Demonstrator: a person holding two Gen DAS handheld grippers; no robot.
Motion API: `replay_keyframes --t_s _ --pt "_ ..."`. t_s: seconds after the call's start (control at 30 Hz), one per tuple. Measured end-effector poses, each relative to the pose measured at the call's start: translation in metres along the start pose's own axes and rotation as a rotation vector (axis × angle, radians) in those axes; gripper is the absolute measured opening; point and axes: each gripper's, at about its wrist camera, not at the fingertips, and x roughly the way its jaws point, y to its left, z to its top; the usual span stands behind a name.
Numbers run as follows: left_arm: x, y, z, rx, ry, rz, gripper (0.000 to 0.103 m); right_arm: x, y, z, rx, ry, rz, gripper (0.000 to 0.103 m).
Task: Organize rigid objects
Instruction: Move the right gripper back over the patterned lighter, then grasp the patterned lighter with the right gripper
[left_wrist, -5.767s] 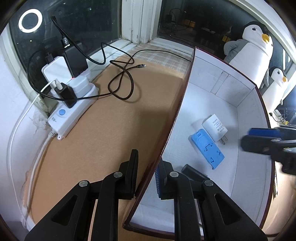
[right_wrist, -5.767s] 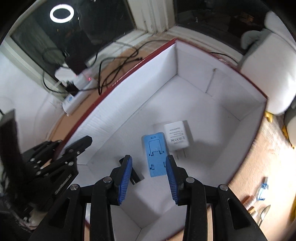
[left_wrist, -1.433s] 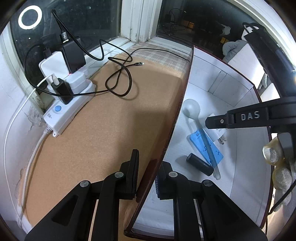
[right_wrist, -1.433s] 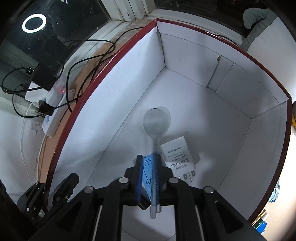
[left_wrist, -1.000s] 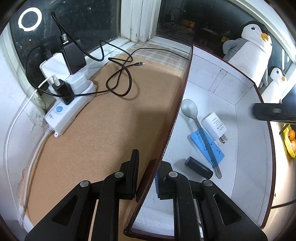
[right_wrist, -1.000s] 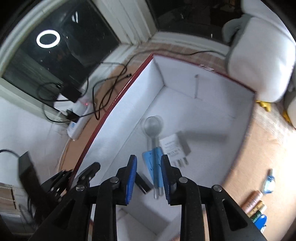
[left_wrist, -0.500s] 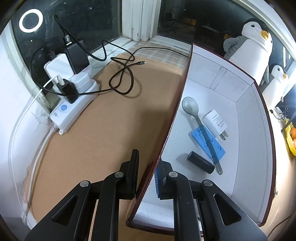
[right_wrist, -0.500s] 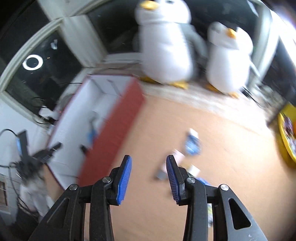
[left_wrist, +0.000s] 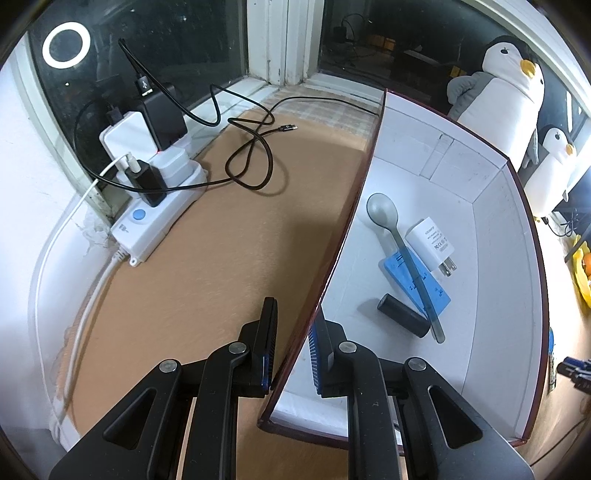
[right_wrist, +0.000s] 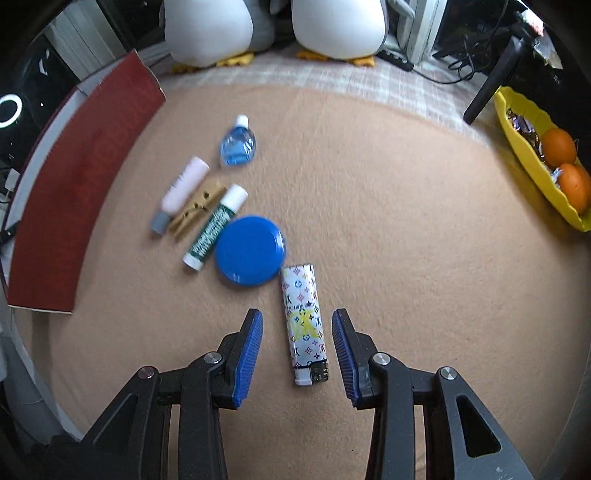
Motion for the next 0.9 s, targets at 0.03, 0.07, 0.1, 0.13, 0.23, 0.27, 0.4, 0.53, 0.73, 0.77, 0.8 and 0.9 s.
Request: replay_keyframes --t_s 0.03,0.07,0.1,0.13,0.23,0.27,0.4,0.53,0.73,0.77,0.8,0.9 --pt "0.0 0.0 0.0 0.0 -0.001 0.001 0.015 0.004 0.002 -0.001 -0.005 0.006 -0.003 0.036" --pt "-0.001 0.0 0.0 -0.001 -0.001 0.001 0.015 0.009 0.004 -0.001 -0.011 0.013 -0.008 0.036" --pt "-0.001 0.0 0.0 -0.001 -0.002 0.002 0.015 0.012 0.006 -0.002 -0.015 0.018 -0.014 0.036" --pt "-0.002 0.0 0.0 -0.001 -0.003 0.003 0.015 0.014 0.007 -0.001 -0.016 0.022 -0.028 0.036" --pt "-0.003 0.001 -0.001 -0.003 -0.005 0.004 0.016 0.021 0.009 -0.002 -0.034 0.032 -0.056 0.035" --pt "-0.003 0.001 -0.001 -0.004 -0.005 0.004 0.016 0.021 0.009 -0.002 -0.036 0.027 -0.055 0.035" --pt "-0.004 0.001 -0.002 -0.006 -0.008 0.006 0.016 0.02 0.003 -0.003 -0.03 0.021 -0.06 0.024" --pt "-0.004 0.001 -0.002 -0.006 -0.009 0.006 0.016 0.018 -0.001 -0.006 -0.005 0.015 -0.048 0.021" --pt "-0.004 0.001 -0.002 -0.006 -0.009 0.005 0.016 0.006 -0.013 -0.006 0.037 -0.013 -0.039 0.021" --pt "-0.004 0.001 -0.002 -0.007 -0.009 0.005 0.016 0.0 -0.013 -0.006 0.04 -0.024 -0.035 0.021" --pt "-0.005 0.001 -0.002 -0.008 -0.009 0.003 0.016 -0.004 -0.014 -0.006 0.039 -0.034 -0.032 0.021" --pt "-0.005 0.002 -0.001 -0.009 -0.009 -0.001 0.016 -0.025 -0.003 0.0 0.017 -0.075 -0.023 0.021"
